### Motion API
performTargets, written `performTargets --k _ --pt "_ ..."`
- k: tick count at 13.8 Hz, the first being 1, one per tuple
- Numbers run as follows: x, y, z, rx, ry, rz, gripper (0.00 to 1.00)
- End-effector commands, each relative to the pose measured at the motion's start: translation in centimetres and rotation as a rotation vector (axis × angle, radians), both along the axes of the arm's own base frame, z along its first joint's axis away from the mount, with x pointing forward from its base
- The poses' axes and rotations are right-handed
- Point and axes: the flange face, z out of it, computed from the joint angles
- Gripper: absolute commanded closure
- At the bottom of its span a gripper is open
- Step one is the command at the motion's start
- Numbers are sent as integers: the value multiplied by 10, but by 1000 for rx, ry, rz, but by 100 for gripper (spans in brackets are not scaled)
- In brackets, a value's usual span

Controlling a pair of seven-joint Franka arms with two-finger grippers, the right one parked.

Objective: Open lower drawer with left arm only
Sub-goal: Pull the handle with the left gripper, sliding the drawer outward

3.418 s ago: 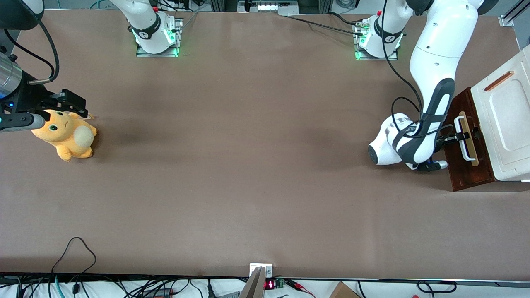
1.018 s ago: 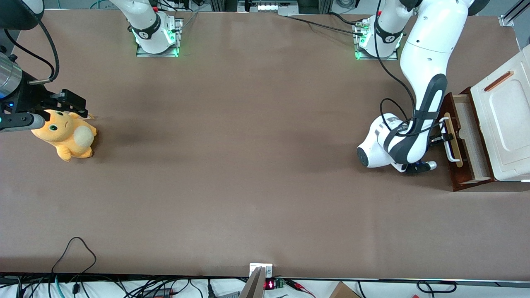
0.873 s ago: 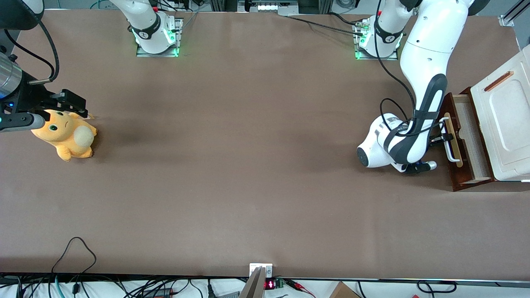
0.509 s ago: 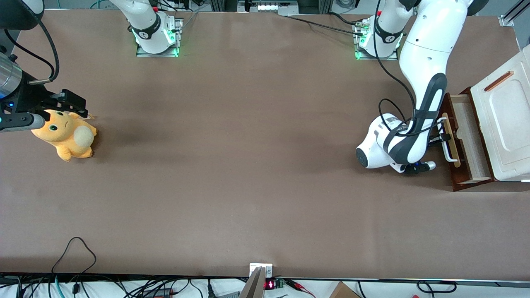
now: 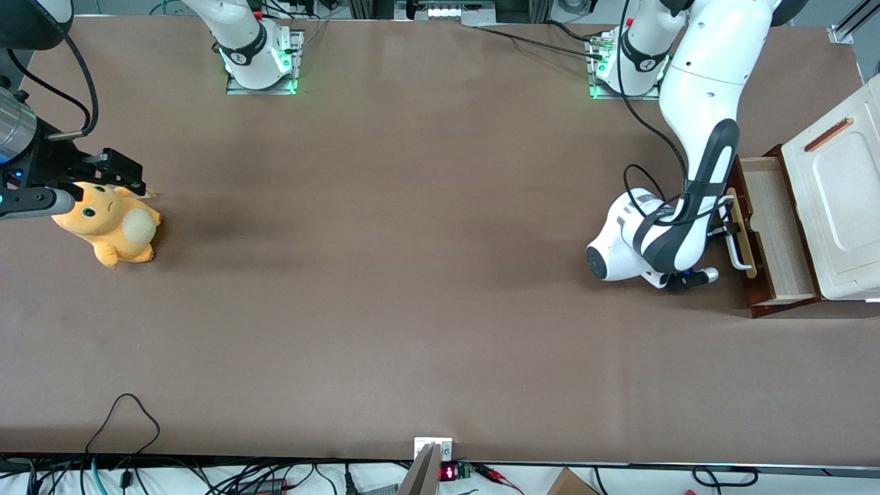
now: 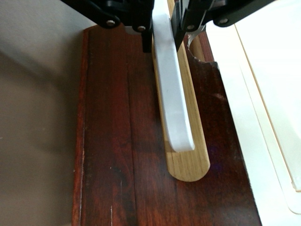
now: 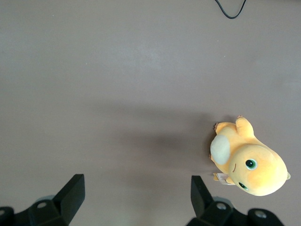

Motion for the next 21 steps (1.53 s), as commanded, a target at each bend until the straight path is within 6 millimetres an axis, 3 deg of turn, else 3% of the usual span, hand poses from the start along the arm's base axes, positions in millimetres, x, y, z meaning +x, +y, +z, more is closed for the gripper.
performTargets --k 1,21 --pt "3 -14 5 -18 -13 22 84" --pt "5 -38 12 -64 -41 50 84"
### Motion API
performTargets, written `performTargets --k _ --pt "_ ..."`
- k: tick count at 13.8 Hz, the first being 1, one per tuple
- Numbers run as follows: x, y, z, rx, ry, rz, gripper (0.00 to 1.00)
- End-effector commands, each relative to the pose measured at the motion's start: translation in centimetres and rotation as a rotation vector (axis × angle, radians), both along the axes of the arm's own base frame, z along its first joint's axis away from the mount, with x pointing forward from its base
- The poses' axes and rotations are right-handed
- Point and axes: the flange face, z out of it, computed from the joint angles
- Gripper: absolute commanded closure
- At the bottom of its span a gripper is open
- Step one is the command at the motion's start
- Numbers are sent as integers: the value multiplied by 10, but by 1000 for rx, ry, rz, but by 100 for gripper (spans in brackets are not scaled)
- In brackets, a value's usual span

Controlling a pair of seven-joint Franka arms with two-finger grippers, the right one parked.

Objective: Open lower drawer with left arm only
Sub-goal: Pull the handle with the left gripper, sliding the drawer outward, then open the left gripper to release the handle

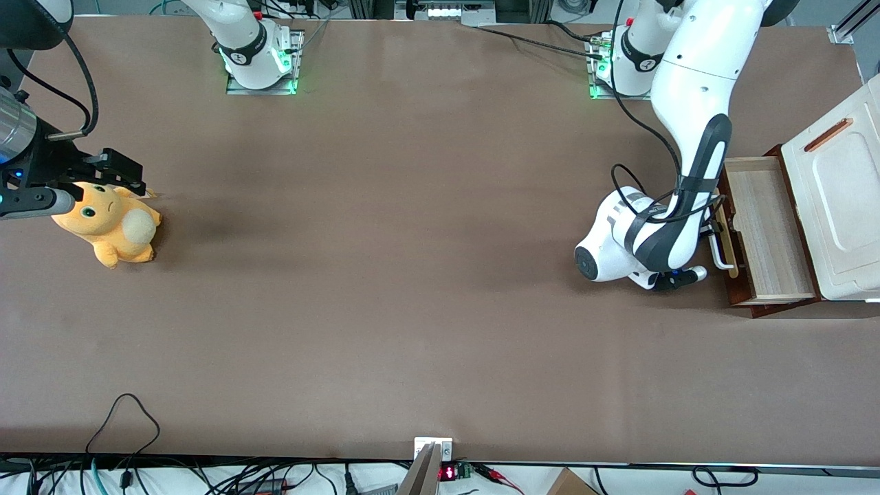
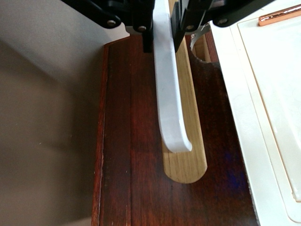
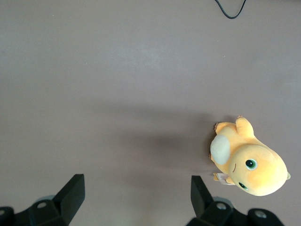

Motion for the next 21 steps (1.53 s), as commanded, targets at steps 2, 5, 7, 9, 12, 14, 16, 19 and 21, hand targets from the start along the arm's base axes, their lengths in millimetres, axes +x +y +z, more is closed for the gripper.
performTargets --k 2,5,7,9,12,14,16,19,21 --pt "4 -11 6 -17 -5 18 68" --pt "4 -10 6 -17 1 11 0" --pt "4 -11 6 -17 2 9 0" --pt "4 -10 6 -17 2 11 0" --pt "6 -11 12 -36 20 5 0" --pt "7 -11 20 -62 24 19 0" --pt "18 -17 37 -113 0 38 0" --pt "27 -20 68 -229 14 73 0" --pt "34 -16 96 -296 -29 111 0"
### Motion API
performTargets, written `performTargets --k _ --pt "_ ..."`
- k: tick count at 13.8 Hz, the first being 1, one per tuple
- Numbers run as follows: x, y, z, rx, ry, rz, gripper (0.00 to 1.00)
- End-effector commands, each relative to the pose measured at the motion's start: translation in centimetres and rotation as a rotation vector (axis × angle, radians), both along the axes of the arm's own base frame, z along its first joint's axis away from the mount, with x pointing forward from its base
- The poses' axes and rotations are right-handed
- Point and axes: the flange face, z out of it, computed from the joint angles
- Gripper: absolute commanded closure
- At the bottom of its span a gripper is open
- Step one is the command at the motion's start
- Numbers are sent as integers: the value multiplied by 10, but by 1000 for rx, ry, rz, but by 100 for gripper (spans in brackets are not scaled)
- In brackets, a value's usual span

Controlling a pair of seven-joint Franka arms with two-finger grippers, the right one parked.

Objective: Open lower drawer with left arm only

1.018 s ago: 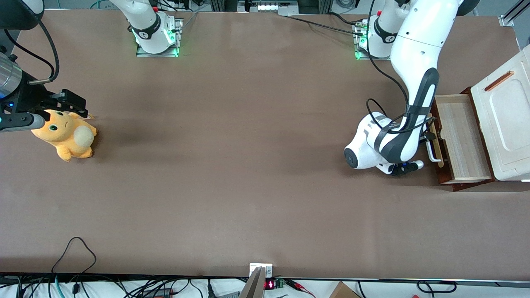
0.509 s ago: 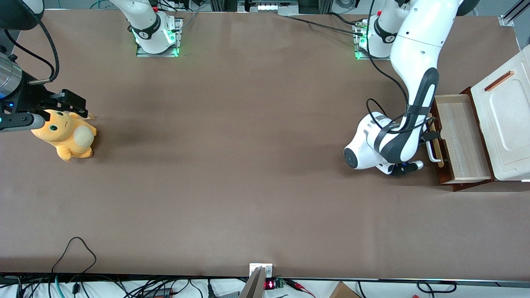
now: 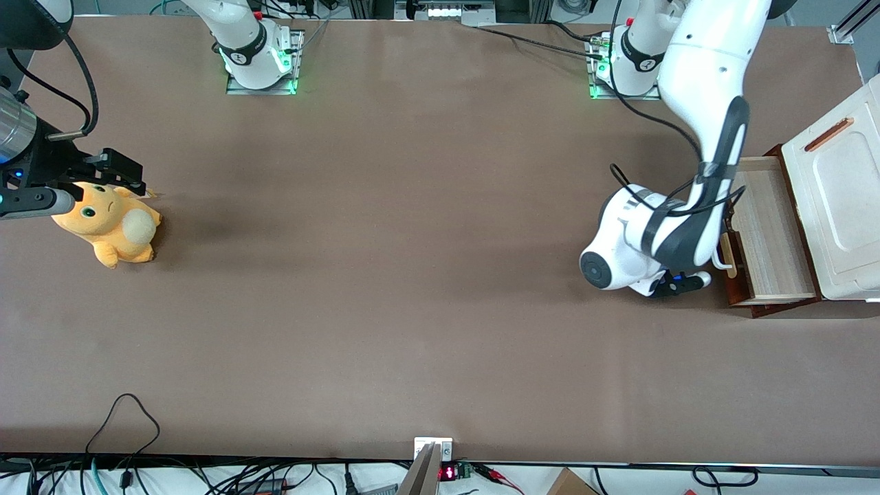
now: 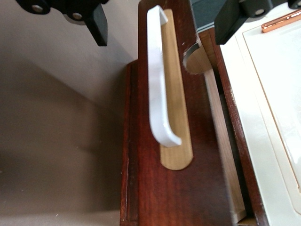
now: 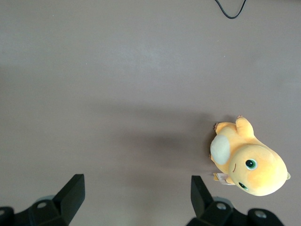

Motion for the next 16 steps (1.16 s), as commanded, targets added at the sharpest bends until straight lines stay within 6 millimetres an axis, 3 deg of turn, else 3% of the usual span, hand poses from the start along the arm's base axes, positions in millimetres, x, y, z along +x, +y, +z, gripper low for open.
performTargets --k 1,4,8,13,16 --pt "10 10 49 -119 -14 46 0" --pt "25 40 101 -269 57 -7 0" --pt "27 66 159 -416 128 -105 0" --pt "32 103 239 -737 -88 17 0" --pt "18 131 290 -883 -214 61 0"
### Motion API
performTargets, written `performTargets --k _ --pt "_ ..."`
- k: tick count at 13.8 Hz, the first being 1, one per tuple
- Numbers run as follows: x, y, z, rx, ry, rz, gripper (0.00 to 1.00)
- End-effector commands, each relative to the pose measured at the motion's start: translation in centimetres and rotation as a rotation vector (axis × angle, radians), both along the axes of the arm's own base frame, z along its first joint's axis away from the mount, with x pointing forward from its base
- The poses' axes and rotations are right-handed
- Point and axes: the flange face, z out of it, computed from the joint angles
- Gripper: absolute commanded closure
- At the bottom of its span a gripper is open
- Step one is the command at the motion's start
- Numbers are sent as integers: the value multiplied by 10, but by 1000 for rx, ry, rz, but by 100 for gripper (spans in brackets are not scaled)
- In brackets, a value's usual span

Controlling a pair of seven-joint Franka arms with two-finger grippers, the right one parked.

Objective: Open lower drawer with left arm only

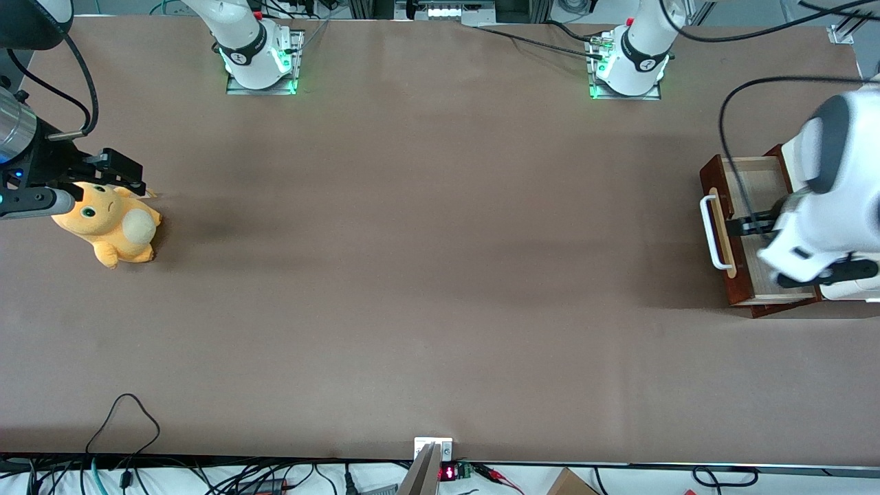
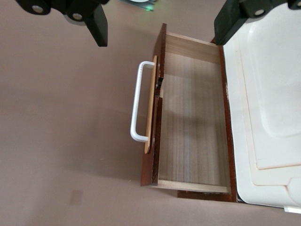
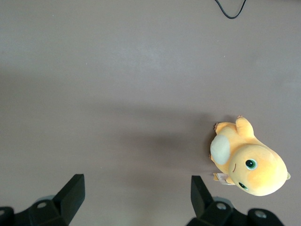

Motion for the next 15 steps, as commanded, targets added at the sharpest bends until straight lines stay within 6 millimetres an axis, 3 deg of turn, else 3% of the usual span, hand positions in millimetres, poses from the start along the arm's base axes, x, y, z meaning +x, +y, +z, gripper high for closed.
performTargets --k 1,3,7,15 --pt "-16 27 57 -166 -122 52 0" --pt "-23 34 97 -212 -266 54 0" --pt "-24 -6 91 -251 -327 -49 0" --pt "-46 -6 90 -245 -309 -83 0"
